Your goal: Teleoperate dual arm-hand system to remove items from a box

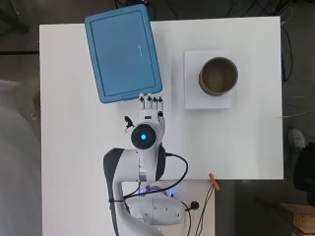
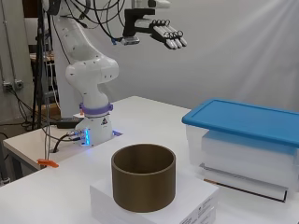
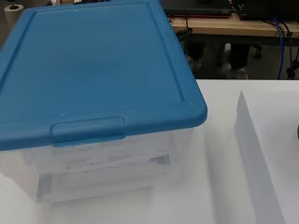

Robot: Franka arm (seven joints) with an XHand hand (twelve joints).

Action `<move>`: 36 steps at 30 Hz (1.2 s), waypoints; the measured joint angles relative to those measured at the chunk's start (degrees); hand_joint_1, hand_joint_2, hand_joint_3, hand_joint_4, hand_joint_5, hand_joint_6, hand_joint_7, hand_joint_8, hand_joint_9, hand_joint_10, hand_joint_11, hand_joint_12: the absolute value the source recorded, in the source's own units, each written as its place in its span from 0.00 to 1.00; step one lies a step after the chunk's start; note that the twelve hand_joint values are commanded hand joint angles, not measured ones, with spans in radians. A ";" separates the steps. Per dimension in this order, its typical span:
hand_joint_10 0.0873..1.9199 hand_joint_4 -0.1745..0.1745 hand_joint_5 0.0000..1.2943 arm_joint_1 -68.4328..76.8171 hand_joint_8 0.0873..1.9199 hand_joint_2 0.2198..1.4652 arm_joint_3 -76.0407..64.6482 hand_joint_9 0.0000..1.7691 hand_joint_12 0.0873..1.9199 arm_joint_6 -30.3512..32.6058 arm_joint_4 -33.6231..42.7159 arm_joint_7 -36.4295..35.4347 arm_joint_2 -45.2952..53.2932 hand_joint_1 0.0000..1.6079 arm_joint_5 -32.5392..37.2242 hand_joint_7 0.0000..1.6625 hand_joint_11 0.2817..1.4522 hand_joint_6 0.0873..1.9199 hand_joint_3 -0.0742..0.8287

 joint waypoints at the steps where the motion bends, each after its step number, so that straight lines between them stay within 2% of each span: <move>1: 0.00 0.74 0.32 -0.19 0.00 0.61 0.20 0.28 0.00 0.61 0.40 1.36 1.69 0.15 -0.65 0.28 0.16 0.00 0.08; 5: 0.00 0.72 0.31 -1.02 0.00 0.61 0.65 0.28 0.00 3.67 2.41 6.86 10.38 0.14 -3.91 0.28 0.16 0.00 0.08; 10: 0.00 0.75 0.21 -1.14 0.00 0.50 3.06 0.26 0.00 5.19 4.14 8.47 13.70 0.12 -7.56 0.24 0.17 0.00 0.06; 17: 0.00 0.84 0.15 -0.73 0.00 0.47 11.80 0.24 0.00 5.80 2.91 8.92 20.41 0.09 -24.41 0.22 0.11 0.00 0.07; 22: 0.00 0.86 0.14 -0.09 0.00 0.45 15.00 0.22 0.00 7.06 -3.21 10.06 22.05 0.05 -27.33 0.20 0.09 0.00 0.07; 25: 0.00 0.86 0.14 0.24 0.00 0.46 15.40 0.22 0.00 10.25 -5.77 10.92 21.74 0.04 -30.49 0.20 0.08 0.00 0.07; 28: 0.00 0.84 0.13 0.43 0.00 0.46 15.73 0.22 0.00 14.73 -6.44 12.52 21.73 0.05 -36.74 0.19 0.08 0.00 0.08; 31: 0.00 0.83 0.13 0.38 0.00 0.46 16.05 0.22 0.00 16.49 -5.75 14.12 22.98 0.05 -43.30 0.19 0.07 0.00 0.08; 36: 0.00 0.81 0.15 0.39 0.00 0.45 16.57 0.23 0.00 20.07 -4.32 17.23 28.77 0.05 -49.55 0.21 0.08 0.00 0.08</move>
